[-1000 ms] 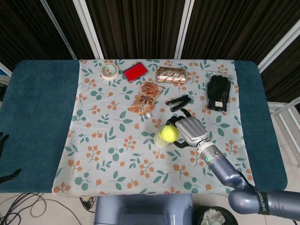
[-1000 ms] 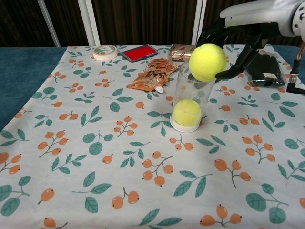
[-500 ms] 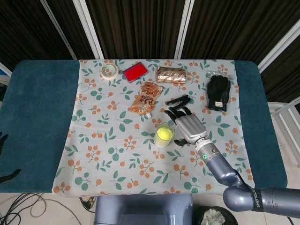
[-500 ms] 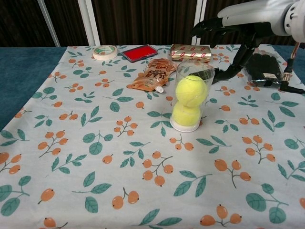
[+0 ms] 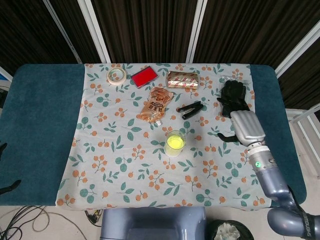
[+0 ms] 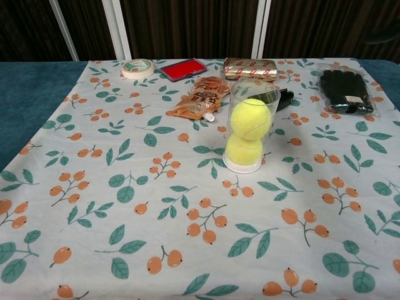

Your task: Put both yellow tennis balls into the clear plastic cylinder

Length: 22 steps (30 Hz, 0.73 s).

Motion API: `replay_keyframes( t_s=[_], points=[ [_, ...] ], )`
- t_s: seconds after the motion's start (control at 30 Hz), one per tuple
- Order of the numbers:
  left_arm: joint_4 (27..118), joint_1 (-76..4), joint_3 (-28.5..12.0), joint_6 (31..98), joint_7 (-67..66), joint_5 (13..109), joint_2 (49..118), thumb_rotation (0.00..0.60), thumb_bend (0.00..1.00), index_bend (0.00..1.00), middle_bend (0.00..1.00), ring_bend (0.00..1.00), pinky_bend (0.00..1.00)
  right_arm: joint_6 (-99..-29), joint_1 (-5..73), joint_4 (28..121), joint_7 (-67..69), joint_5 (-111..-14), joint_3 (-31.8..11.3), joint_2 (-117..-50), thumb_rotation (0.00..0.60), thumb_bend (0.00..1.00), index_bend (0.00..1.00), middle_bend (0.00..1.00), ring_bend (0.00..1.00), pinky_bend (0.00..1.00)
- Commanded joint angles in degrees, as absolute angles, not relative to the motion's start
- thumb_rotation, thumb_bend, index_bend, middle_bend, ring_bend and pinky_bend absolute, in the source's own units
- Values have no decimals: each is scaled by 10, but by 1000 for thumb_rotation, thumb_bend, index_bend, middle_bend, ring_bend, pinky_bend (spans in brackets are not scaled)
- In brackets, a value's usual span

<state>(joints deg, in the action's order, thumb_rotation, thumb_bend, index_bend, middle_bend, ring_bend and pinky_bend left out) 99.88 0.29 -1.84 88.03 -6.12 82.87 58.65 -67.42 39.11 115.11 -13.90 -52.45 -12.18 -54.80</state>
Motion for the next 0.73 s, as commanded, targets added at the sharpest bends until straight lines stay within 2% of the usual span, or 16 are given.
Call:
replay_keyframes(
  t_s=[0.03, 0.17, 0.27, 0.37, 0.5, 0.73],
  points=[
    [998, 3, -18, 880, -64, 829, 588, 600, 41, 54, 0, 0, 138, -825, 239, 1115, -43, -704, -44, -533, 600, 298, 139, 64, 173, 0],
    [998, 3, -18, 881, -71, 829, 592, 600, 41, 54, 0, 0, 138, -924, 145, 1047, -10, -800, 18, -564, 600, 298, 142, 64, 173, 0],
    [998, 3, -17, 882, -75, 832, 595, 600, 41, 54, 0, 0, 138, -979, 99, 1003, -12, -838, 39, -596, 600, 298, 143, 64, 173, 0],
    [997, 1, -14, 879, -80, 836, 597, 600, 41, 54, 0, 0, 138, -1017, 74, 955, -15, -869, 42, -632, 600, 298, 148, 64, 173, 0],
    [995, 0, -12, 879, -83, 845, 601, 600, 41, 54, 0, 0, 137, -1020, 69, 930, -31, -886, 38, -644, 600, 299, 148, 64, 167, 0],
    [990, -1, -10, 884, -84, 855, 605, 600, 41, 54, 0, 0, 135, -965, 69, 942, -46, -879, 46, -639, 600, 298, 148, 64, 152, 0]
  ],
)
